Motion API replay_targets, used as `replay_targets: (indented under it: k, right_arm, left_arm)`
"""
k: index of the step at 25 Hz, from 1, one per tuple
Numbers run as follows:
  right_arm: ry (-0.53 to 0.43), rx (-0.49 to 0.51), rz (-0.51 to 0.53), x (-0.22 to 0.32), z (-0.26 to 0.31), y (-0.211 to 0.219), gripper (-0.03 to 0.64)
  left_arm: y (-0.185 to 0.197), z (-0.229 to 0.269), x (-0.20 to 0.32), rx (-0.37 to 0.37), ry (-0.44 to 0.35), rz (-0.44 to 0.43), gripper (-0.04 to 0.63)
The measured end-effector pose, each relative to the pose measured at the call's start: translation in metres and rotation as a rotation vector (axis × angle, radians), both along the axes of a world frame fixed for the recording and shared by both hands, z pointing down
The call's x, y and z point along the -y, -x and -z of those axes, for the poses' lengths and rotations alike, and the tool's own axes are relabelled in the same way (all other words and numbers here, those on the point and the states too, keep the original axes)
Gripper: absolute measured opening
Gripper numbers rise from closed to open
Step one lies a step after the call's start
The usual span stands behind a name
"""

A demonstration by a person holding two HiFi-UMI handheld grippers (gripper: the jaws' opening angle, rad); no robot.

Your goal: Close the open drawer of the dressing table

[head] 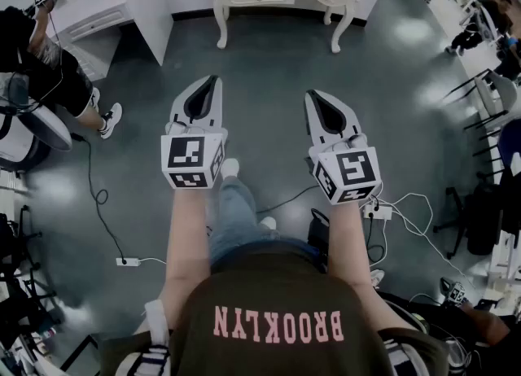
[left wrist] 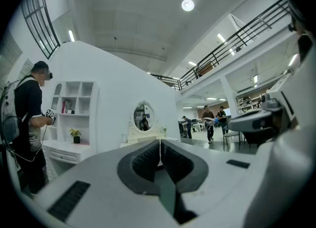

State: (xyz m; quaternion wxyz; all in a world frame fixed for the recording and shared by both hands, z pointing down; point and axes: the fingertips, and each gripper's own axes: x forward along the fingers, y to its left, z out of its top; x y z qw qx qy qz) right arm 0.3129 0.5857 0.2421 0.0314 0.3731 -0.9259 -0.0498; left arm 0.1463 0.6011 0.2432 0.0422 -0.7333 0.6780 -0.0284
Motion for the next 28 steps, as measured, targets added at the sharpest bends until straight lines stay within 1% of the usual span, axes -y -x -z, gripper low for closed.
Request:
replay_targets:
  k: [6,10,13,17,20,28]
  right_arm:
    - [0.013,-0.006,-0.009,0.038,-0.008,0.013,-0.004]
    - [0.03,-0.015,-0.004,0.073,-0.014,0.035,-0.004]
    - [0.037,-0.023,-0.002,0.106,-0.019,0.055,-0.005]
    - [0.032,-0.002,-0.01,0.152,-0.013,0.086,-0.003]
    - [0.031,-0.014,-0.027,0.187,-0.011,0.108,-0.003]
    - [0.064,-0.022,-0.061,0.266,-0.021,0.164,-0.003]
  left_arm:
    - [0.007,-0.008,0.037,0.022,0.015,-0.024,0.006]
    - [0.026,-0.009,0.074,0.016,0.021,-0.032,0.006]
    - [0.043,-0.011,0.11,0.025,0.027,-0.04,0.006]
    - [0.071,-0.009,0.159,0.017,0.033,-0.054,0.006]
    - [0.092,-0.008,0.195,0.016,0.039,-0.068,0.006]
    - [0.151,-0.016,0.279,0.016,0.062,-0.107,0.006]
